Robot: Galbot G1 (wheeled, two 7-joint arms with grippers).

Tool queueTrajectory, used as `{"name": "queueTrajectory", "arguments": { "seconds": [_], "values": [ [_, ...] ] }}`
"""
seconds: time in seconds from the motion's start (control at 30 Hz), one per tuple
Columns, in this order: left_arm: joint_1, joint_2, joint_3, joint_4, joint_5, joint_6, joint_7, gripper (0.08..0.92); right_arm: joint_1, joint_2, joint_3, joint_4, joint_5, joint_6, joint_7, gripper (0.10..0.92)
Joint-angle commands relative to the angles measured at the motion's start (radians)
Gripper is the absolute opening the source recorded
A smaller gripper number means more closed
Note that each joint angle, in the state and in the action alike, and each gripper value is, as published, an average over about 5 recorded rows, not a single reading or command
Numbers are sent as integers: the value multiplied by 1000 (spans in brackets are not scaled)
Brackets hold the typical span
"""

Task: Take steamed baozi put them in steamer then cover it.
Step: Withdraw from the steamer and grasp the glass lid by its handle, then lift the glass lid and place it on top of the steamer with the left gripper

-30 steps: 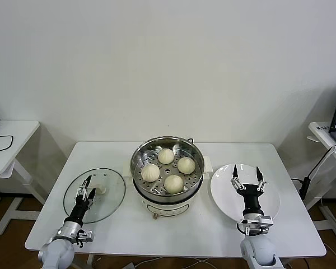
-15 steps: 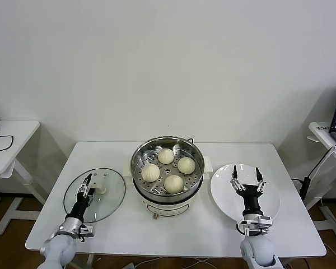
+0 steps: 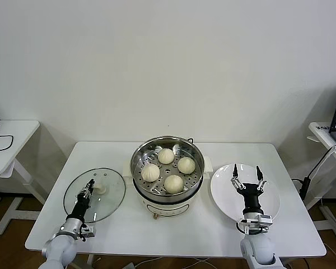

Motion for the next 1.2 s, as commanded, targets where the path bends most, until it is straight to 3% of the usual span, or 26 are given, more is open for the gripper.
{"name": "queueTrajectory", "arguments": {
  "seconds": [0.03, 0.23, 0.53, 0.7, 0.87, 0.97, 1.2],
  "values": [
    [3, 0, 0, -14, -17, 4, 3, 234, 1, 2, 1, -2, -2, 2, 1, 823],
    [50, 15, -18, -149, -116, 40, 29, 189, 6, 2, -1, -4, -4, 2, 2, 823],
    [116, 116, -110, -543, -307, 196, 114, 189, 10, 1, -3, -7, -7, 1, 2, 823],
    [131, 135, -76, -742, -370, 294, 167, 189, 10, 2, -1, -6, -12, -5, 4, 823],
    [114, 118, 84, -944, -372, 435, 229, 189, 13, 1, 6, -6, -15, -10, 7, 823],
    [76, 97, 227, -1005, -325, 511, 271, 189, 15, 2, 10, -7, -16, -13, 9, 823],
    [-36, 8, 560, -974, -177, 655, 377, 189, 21, 13, 20, -16, -27, -17, 11, 823]
  ]
}}
